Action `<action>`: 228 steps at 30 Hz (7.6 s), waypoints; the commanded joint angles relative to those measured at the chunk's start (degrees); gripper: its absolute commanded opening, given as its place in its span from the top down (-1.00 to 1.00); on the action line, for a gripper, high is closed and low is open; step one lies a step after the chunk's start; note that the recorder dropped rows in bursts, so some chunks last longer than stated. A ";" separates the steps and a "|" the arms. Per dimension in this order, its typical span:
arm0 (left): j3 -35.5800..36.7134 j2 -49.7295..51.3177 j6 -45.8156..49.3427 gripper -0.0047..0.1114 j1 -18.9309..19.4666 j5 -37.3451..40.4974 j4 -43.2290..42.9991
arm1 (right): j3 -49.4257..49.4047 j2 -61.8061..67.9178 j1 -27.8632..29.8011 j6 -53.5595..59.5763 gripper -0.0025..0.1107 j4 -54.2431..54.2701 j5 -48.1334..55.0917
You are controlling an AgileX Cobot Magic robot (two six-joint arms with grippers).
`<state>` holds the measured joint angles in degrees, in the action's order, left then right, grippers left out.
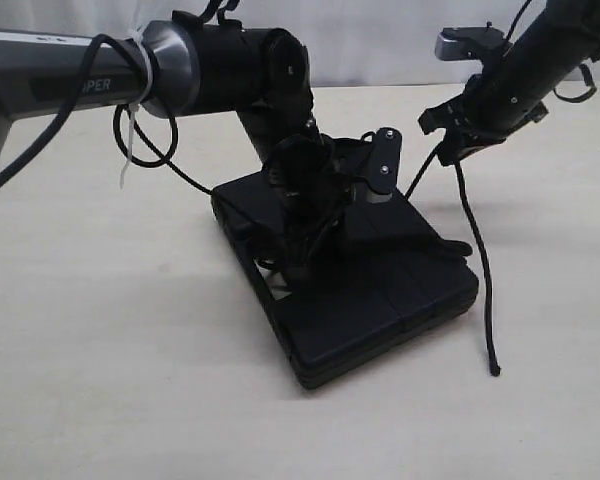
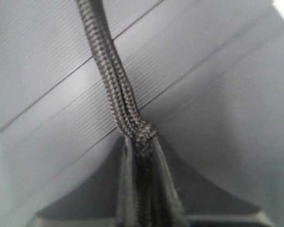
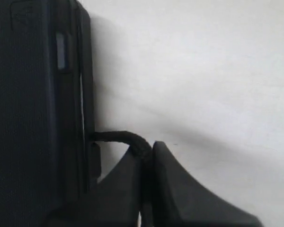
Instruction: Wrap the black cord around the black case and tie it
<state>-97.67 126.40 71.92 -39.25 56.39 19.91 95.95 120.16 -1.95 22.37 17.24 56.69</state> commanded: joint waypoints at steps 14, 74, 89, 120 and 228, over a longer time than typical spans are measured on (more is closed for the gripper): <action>0.89 1.15 4.72 0.92 -0.15 7.95 2.28 | 0.41 -1.54 -0.81 -13.85 0.16 -30.76 13.27; 0.89 -1.72 -2.81 0.92 2.67 -5.84 15.84 | -15.09 -5.80 11.81 24.59 0.88 34.38 10.93; 0.89 -1.72 -5.01 0.92 2.67 -16.11 16.80 | -15.65 -5.67 11.81 24.28 0.88 34.92 12.70; 0.89 0.25 -19.28 0.92 2.57 -22.50 11.18 | -22.74 -5.54 11.81 26.39 0.38 37.88 13.27; 0.89 -1.86 -13.65 -0.10 2.37 -13.43 7.75 | -33.68 -17.95 -7.58 80.25 0.88 2.98 -29.06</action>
<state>-96.71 126.83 58.25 -36.72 38.95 29.00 62.58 102.86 -9.44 102.49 20.76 28.52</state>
